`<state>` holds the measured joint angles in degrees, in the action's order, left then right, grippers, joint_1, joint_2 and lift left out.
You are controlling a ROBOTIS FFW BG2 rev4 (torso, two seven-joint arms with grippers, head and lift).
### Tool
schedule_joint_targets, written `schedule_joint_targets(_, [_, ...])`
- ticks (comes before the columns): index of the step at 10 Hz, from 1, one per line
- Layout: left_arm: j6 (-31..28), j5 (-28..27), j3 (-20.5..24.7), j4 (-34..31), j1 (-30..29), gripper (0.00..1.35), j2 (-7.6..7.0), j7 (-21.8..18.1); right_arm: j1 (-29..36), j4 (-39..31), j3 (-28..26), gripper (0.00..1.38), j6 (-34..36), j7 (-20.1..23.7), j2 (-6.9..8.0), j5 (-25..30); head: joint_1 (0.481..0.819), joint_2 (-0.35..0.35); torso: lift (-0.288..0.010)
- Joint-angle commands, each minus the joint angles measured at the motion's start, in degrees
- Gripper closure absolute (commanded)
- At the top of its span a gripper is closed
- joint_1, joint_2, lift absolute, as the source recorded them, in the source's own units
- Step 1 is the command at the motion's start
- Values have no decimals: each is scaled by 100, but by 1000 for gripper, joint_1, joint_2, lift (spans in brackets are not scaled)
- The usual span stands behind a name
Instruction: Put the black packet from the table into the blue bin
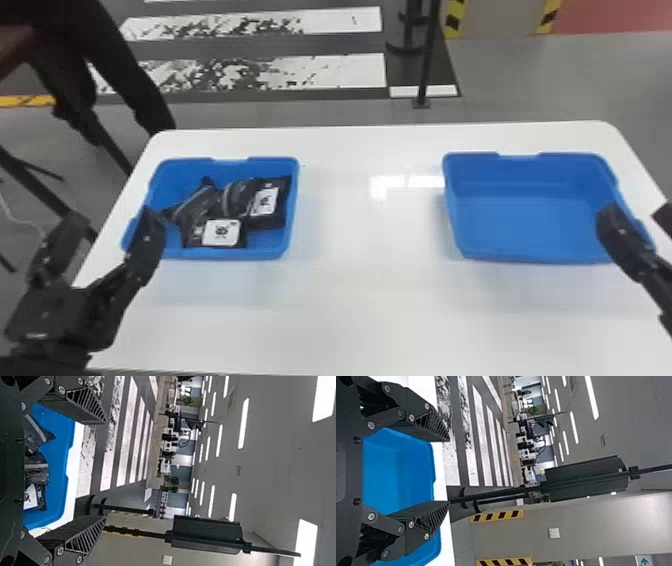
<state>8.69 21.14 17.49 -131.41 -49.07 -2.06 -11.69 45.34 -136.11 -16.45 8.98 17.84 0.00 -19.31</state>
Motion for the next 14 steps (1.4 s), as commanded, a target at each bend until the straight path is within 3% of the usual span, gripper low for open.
schedule_joint_targets(1, [-25,80,-35,28,0,186,-22,0,-6,6,0,504,1,9,5,-11,695,84,-110])
schedule_joint_targets(14, [31,114,-69,56,0,186,-57,0,8,-8,0,504,1,0,5,0,695,77,-110])
